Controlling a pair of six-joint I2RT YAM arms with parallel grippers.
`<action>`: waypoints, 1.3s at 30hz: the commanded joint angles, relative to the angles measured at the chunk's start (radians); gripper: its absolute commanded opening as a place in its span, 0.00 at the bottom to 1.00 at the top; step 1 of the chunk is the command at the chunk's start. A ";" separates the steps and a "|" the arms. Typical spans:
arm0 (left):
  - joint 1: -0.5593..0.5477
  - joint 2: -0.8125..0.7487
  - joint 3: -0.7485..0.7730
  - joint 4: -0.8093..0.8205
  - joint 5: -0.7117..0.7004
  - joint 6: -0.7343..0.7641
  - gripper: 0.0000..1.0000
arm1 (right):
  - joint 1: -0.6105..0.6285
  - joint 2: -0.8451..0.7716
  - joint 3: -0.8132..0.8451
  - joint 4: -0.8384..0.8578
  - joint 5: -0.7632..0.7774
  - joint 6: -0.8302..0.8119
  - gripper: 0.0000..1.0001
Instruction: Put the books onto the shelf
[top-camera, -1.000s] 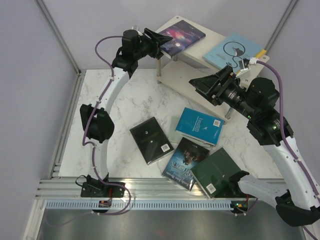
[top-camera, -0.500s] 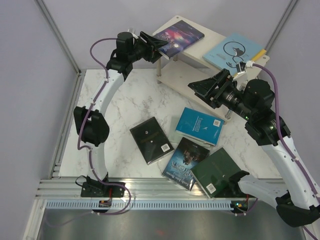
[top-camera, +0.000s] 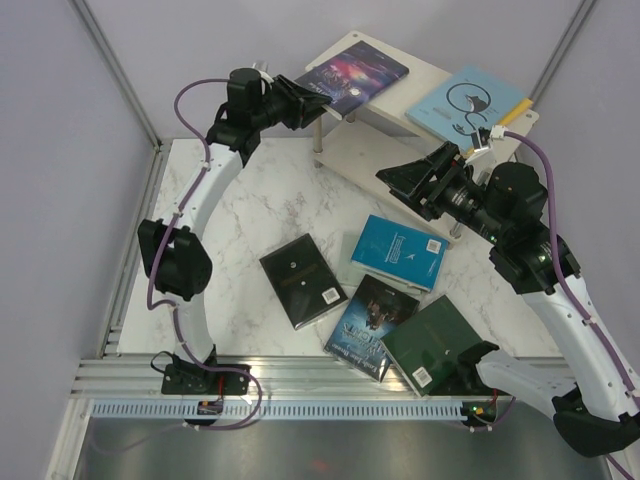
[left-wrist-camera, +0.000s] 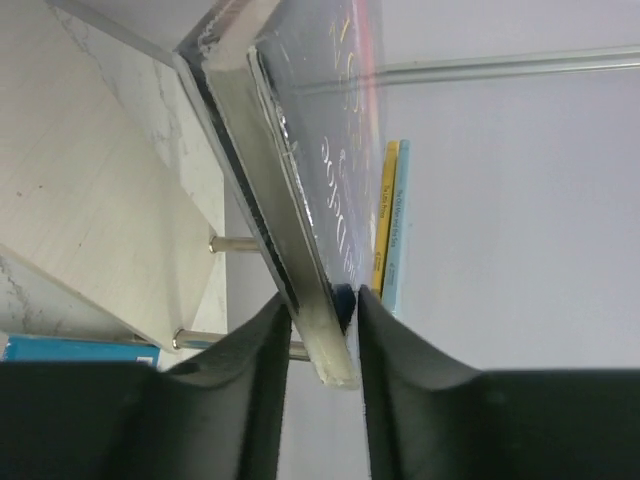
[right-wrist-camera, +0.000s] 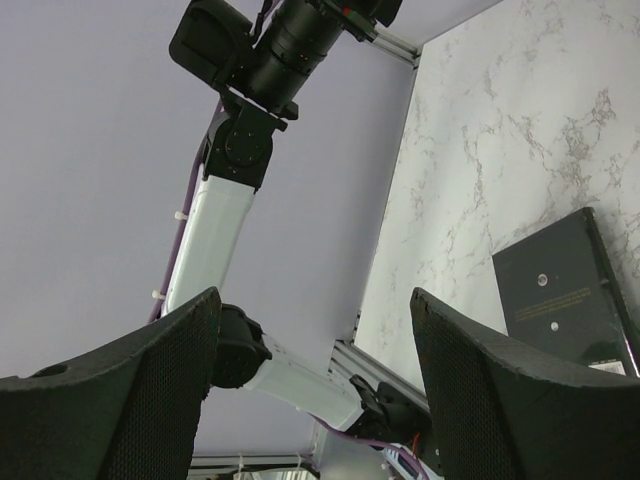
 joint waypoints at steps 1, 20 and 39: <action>0.006 -0.067 0.000 0.043 0.032 0.032 0.30 | -0.003 -0.012 -0.002 -0.001 -0.002 -0.001 0.81; -0.023 0.167 0.295 0.048 -0.098 -0.149 0.02 | -0.006 -0.016 0.005 -0.033 0.021 -0.034 0.81; -0.076 0.190 0.259 0.017 -0.184 -0.143 0.41 | -0.033 0.020 0.026 -0.053 -0.007 -0.064 0.82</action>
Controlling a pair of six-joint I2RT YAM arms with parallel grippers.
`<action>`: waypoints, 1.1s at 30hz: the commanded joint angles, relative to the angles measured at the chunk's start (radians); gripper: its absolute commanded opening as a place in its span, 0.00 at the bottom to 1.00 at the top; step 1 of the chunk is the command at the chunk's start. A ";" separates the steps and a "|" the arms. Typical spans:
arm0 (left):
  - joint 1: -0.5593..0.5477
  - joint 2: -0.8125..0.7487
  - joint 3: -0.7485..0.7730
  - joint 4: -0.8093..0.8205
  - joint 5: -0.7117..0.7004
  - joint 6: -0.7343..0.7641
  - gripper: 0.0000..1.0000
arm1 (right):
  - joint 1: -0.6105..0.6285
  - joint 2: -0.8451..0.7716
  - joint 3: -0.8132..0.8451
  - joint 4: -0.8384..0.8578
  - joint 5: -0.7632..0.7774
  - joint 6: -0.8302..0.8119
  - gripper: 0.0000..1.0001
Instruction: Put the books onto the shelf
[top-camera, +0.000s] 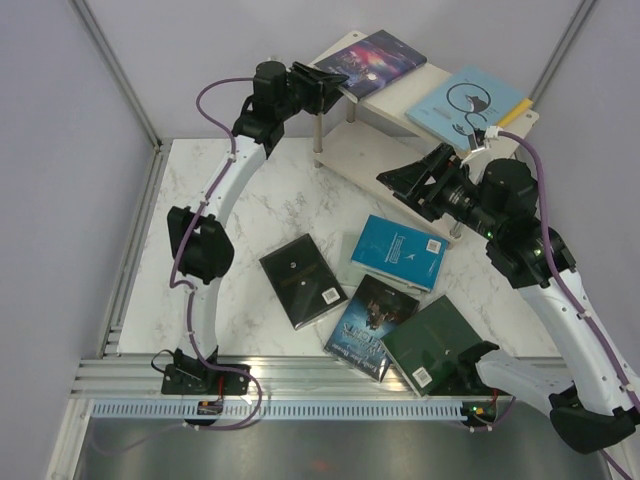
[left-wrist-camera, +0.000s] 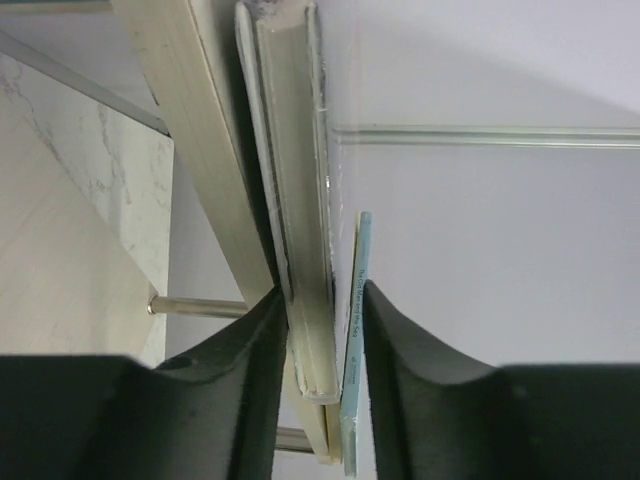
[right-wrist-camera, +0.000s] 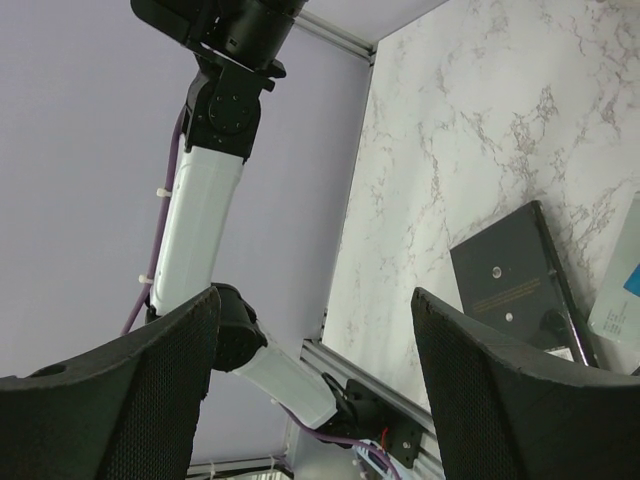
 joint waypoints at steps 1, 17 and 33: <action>-0.008 -0.042 -0.009 -0.017 -0.024 0.023 0.44 | -0.008 -0.001 0.027 -0.001 -0.017 -0.020 0.81; 0.066 -0.286 -0.292 -0.032 0.121 0.174 0.82 | -0.017 0.025 0.001 0.003 -0.068 -0.050 0.81; 0.175 -0.861 -1.004 -0.285 0.148 0.522 0.83 | 0.127 0.338 -0.100 -0.098 -0.171 -0.288 0.82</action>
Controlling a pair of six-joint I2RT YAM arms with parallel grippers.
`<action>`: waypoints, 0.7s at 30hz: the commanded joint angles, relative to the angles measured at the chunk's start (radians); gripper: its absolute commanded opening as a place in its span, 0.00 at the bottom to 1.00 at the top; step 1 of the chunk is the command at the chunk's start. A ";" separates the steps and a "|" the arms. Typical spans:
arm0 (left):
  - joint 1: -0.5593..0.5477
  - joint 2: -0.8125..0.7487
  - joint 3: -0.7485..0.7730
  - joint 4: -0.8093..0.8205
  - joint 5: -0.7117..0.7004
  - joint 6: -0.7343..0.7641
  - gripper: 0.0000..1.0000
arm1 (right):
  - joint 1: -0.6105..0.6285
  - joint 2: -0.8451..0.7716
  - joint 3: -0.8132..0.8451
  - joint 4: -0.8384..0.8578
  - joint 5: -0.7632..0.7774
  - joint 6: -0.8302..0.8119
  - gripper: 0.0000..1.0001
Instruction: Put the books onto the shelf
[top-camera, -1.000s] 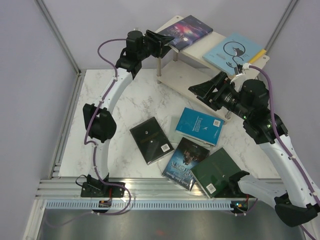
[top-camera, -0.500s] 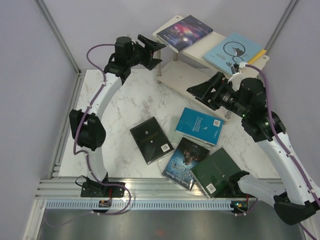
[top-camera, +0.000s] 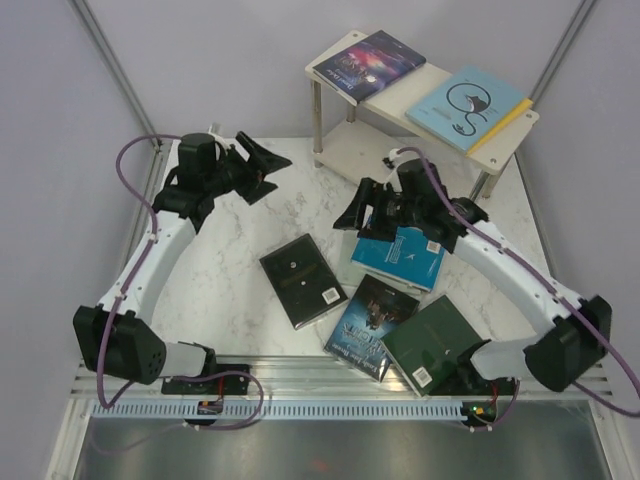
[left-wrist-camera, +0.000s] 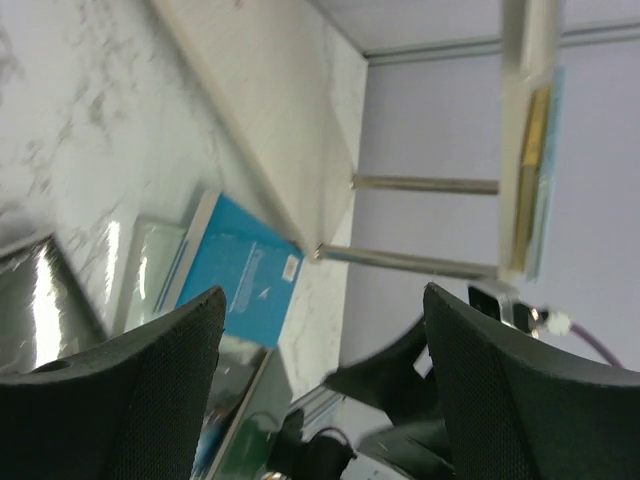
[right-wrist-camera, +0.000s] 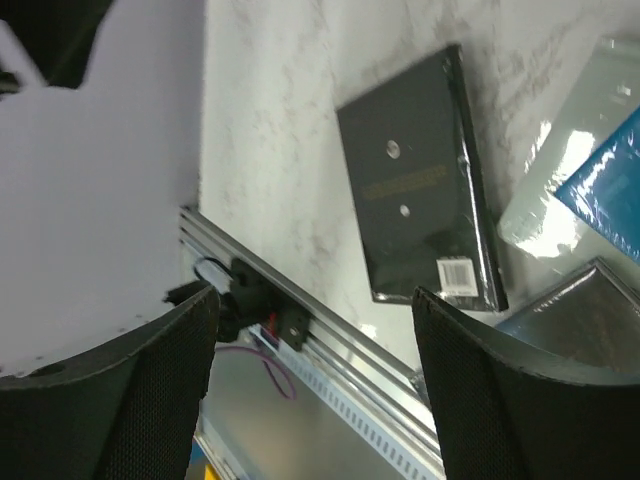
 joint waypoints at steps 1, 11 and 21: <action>0.004 -0.112 -0.158 -0.108 0.032 0.127 0.82 | 0.063 0.120 -0.014 -0.071 -0.012 -0.101 0.82; -0.004 -0.411 -0.502 -0.257 0.046 0.135 0.78 | 0.064 0.430 0.049 0.001 -0.009 -0.286 0.87; -0.007 -0.627 -0.539 -0.478 -0.026 0.127 0.75 | 0.050 0.681 0.101 0.170 -0.118 -0.316 0.87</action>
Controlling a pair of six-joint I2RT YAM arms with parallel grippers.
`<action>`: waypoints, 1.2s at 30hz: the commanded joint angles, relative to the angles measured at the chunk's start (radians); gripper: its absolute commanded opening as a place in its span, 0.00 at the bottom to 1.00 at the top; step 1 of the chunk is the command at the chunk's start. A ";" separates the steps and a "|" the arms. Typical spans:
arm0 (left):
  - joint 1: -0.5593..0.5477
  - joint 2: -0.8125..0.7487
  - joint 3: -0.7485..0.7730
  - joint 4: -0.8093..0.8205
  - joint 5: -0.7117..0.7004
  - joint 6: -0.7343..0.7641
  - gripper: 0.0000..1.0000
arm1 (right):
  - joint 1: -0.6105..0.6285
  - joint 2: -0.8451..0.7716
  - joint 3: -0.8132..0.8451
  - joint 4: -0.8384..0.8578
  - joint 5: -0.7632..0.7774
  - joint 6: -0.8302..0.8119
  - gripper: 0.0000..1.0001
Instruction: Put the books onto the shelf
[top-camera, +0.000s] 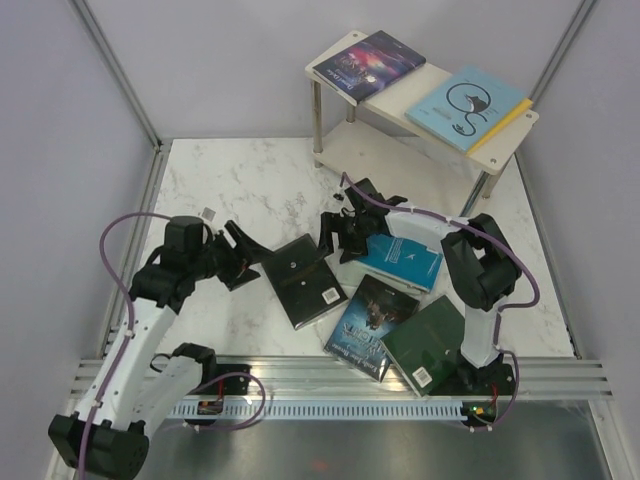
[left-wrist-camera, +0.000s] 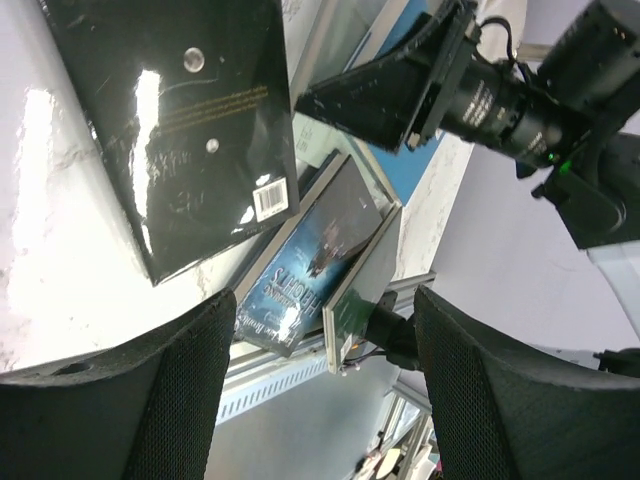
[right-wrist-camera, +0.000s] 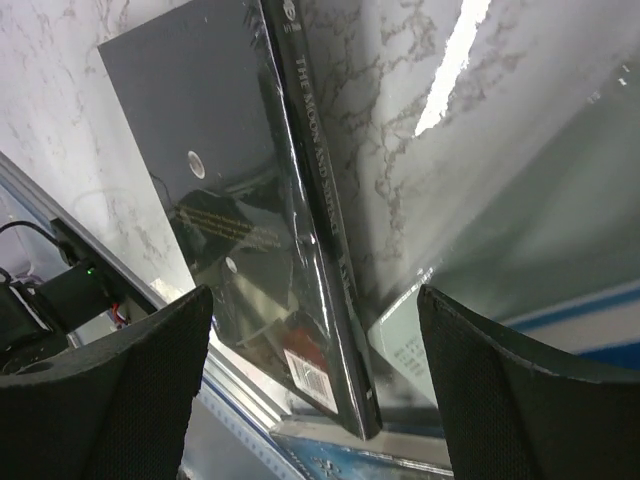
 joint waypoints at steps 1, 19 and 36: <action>-0.001 -0.076 -0.017 -0.120 -0.035 0.025 0.75 | -0.012 0.058 0.054 0.105 -0.050 -0.035 0.87; -0.002 -0.272 -0.074 -0.274 -0.097 -0.050 0.74 | 0.001 0.196 -0.165 0.412 -0.357 0.040 0.73; -0.001 -0.237 -0.087 -0.266 -0.100 -0.009 0.73 | 0.040 0.116 -0.411 0.809 -0.461 0.311 0.00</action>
